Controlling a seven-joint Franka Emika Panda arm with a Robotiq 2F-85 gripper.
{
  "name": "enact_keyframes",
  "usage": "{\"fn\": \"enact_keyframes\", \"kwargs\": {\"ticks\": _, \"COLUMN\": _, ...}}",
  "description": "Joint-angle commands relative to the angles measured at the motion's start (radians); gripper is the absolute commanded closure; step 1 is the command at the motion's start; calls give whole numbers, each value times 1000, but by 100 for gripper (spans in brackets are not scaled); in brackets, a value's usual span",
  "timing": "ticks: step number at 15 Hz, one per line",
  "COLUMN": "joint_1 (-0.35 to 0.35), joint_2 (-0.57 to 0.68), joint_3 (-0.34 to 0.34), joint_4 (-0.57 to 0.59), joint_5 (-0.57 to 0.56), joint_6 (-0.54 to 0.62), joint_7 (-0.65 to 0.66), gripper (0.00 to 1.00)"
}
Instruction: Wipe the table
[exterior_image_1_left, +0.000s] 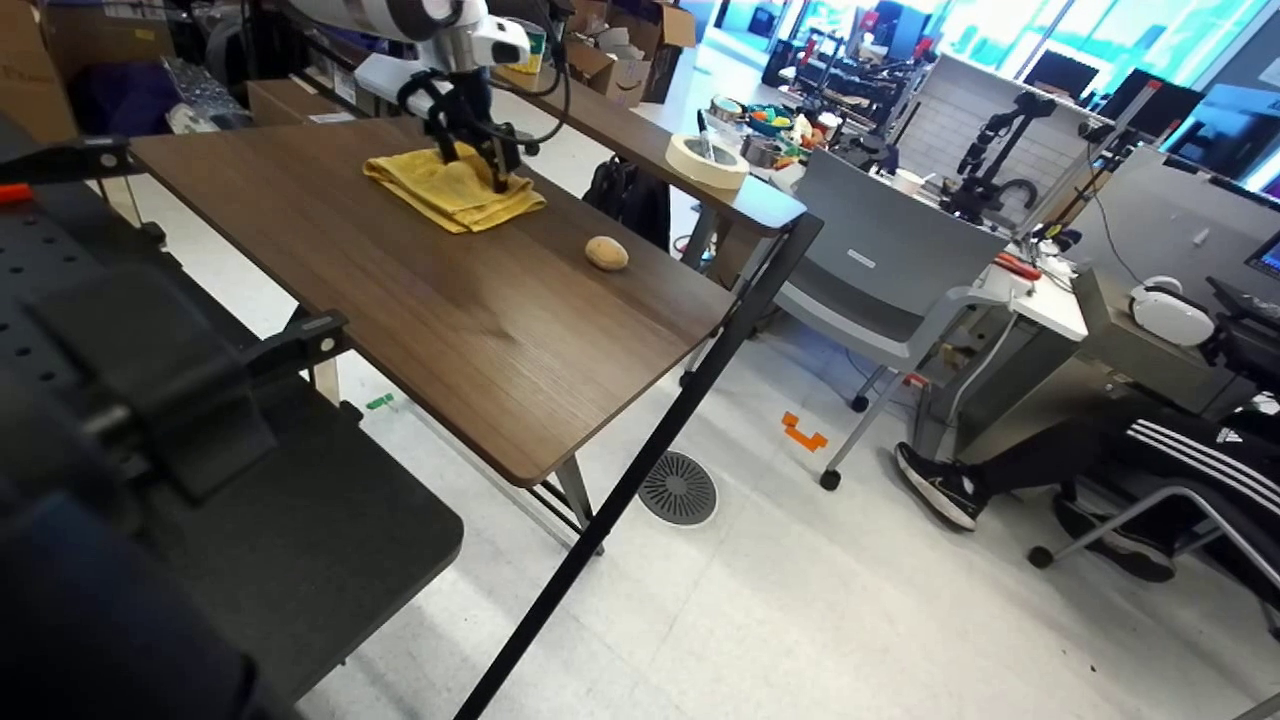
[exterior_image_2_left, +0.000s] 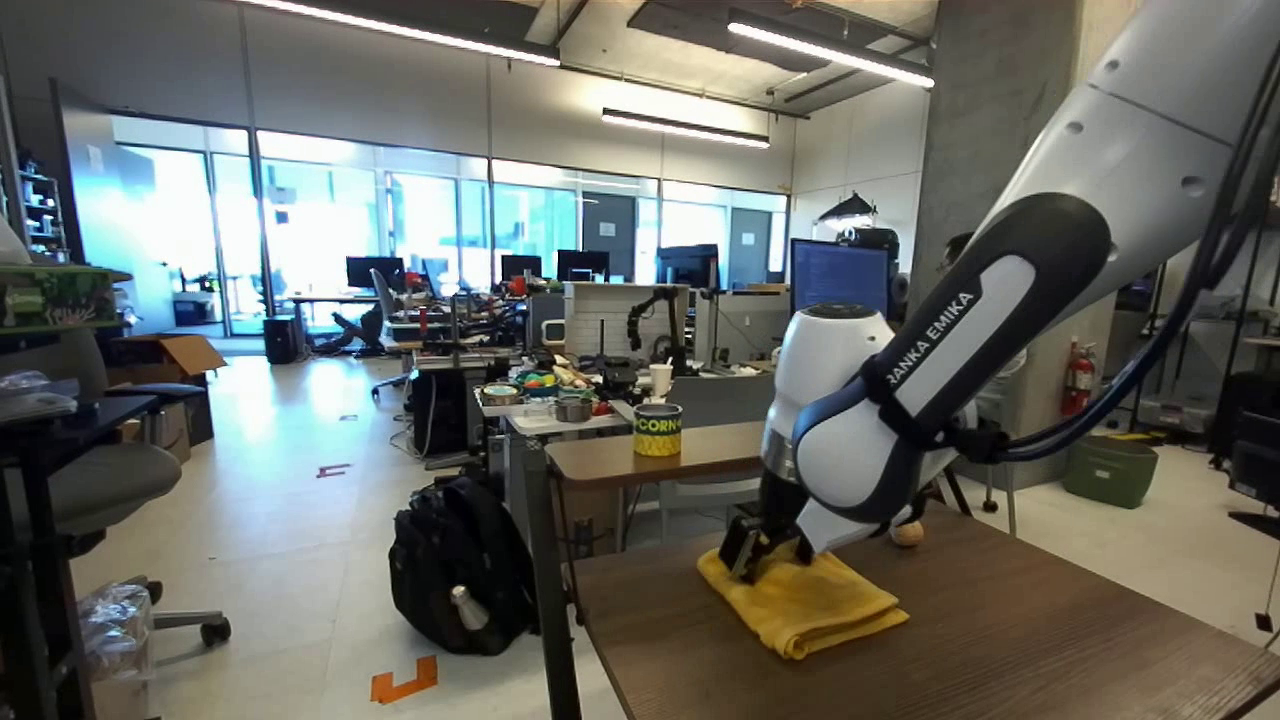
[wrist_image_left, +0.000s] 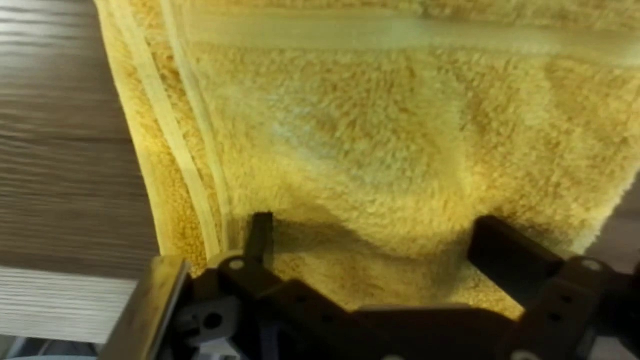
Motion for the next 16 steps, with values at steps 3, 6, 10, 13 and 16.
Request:
{"fn": "enact_keyframes", "kwargs": {"ticks": 3, "joint_1": -122, "joint_2": 91, "joint_3": -16, "joint_4": 124, "joint_5": 39, "joint_6": -44, "joint_7": 69, "gripper": 0}}
{"fn": "enact_keyframes", "kwargs": {"ticks": 6, "joint_1": -128, "joint_2": 118, "joint_3": 33, "joint_4": 150, "joint_5": 31, "joint_6": -52, "joint_7": 44, "gripper": 0}}
{"fn": "enact_keyframes", "kwargs": {"ticks": 10, "joint_1": -50, "joint_2": 170, "joint_3": 58, "joint_4": 213, "joint_5": 5, "joint_6": -41, "joint_7": 44, "gripper": 0}}
{"fn": "enact_keyframes", "kwargs": {"ticks": 13, "joint_1": 12, "joint_2": 188, "joint_3": 64, "joint_4": 264, "joint_5": -7, "joint_6": -47, "joint_7": 34, "gripper": 0}}
{"fn": "enact_keyframes", "kwargs": {"ticks": 16, "joint_1": 36, "joint_2": 187, "joint_3": 98, "joint_4": 281, "joint_5": -8, "joint_6": -72, "joint_7": -8, "gripper": 0}}
